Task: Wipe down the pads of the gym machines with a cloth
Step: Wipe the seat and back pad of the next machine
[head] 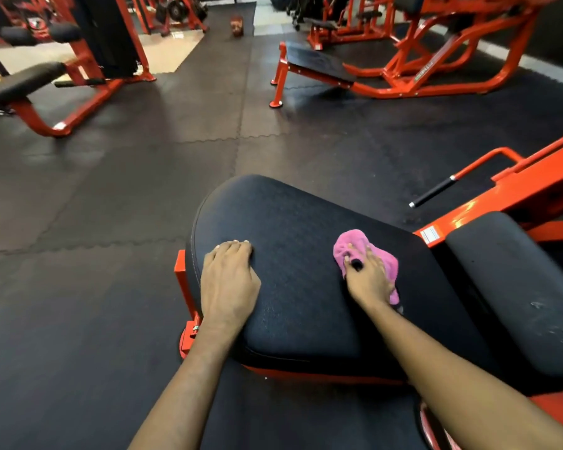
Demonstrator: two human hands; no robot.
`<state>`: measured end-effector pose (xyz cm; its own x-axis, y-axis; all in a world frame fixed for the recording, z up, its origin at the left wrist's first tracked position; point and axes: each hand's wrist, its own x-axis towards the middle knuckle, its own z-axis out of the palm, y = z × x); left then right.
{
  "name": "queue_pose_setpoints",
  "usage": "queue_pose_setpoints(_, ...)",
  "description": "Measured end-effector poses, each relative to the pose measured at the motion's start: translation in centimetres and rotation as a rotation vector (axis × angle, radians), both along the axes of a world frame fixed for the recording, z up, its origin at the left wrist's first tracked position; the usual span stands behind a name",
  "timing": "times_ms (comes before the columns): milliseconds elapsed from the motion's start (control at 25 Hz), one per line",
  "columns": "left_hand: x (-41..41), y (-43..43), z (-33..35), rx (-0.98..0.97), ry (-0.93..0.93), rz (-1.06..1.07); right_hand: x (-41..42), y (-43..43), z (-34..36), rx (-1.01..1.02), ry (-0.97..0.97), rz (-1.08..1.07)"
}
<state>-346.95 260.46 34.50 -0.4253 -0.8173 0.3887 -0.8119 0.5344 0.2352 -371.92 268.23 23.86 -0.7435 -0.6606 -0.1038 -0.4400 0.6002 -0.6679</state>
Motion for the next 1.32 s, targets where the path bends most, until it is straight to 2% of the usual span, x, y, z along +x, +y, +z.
queue_pose_setpoints(80, -0.2, -1.3, 0.7, -0.002, 0.003, 0.020, 1.9, -3.6, 1.3, 0.010, 0.001, -0.018)
queue_pose_setpoints(200, -0.6, -3.8, 1.2, 0.004, 0.013, 0.051, 7.1, -8.2, 4.9, -0.121, 0.113, 0.326)
queue_pose_setpoints(280, -1.0, -4.5, 1.0, 0.009, -0.060, 0.103, 7.1, -10.6, 5.7, -0.188, 0.199, 0.552)
queue_pose_setpoints(320, -1.3, -4.5, 0.8, 0.000, -0.115, 0.122, 5.8, -11.5, 5.6, -0.196, 0.200, 0.580)
queue_pose_setpoints(440, -1.5, -4.1, 0.6, -0.007, -0.184, 0.145, -0.7, -13.0, 2.8, -0.173, 0.140, 0.424)
queue_pose_setpoints(520, -1.6, -3.9, 0.8, -0.007, -0.197, 0.150, -6.2, -12.2, -0.4, -0.134, 0.130, 0.252)
queue_pose_setpoints(600, -1.8, -3.8, 0.9, 0.000, -0.218, 0.151, -11.3, -10.3, -4.0, -0.029, 0.042, 0.062)
queue_pose_setpoints(720, -1.9, -3.7, 0.9, 0.015, -0.246, 0.145, -10.9, -7.9, -5.2, 0.087, -0.113, -0.145)
queue_pose_setpoints(800, -1.9, -3.8, 1.0, 0.028, -0.264, 0.151, -4.9, -6.1, -2.7, -0.029, -0.113, -0.040)
queue_pose_setpoints(920, -2.7, -3.3, 0.9, 0.058, -0.230, 0.187, 5.6, -0.8, 1.4, -0.252, 0.088, 0.367)
queue_pose_setpoints(1000, -4.3, -2.4, 0.4, 0.085, -0.196, 0.171, 6.8, 3.2, 0.7, -0.304, 0.129, 0.460)
queue_pose_setpoints(1080, -6.3, -0.7, -0.7, 0.119, -0.204, 0.084, 3.8, 6.1, -2.0, -0.315, 0.127, 0.360)
queue_pose_setpoints(1200, -8.8, 2.5, -2.8, 0.169, -0.270, -0.047, -2.9, 10.9, -7.7, -0.194, 0.150, 0.133)
queue_pose_setpoints(1320, -10.0, 3.8, -4.1, 0.162, -0.334, -0.073, -8.7, 13.5, -10.0, -0.026, -0.062, -0.240)
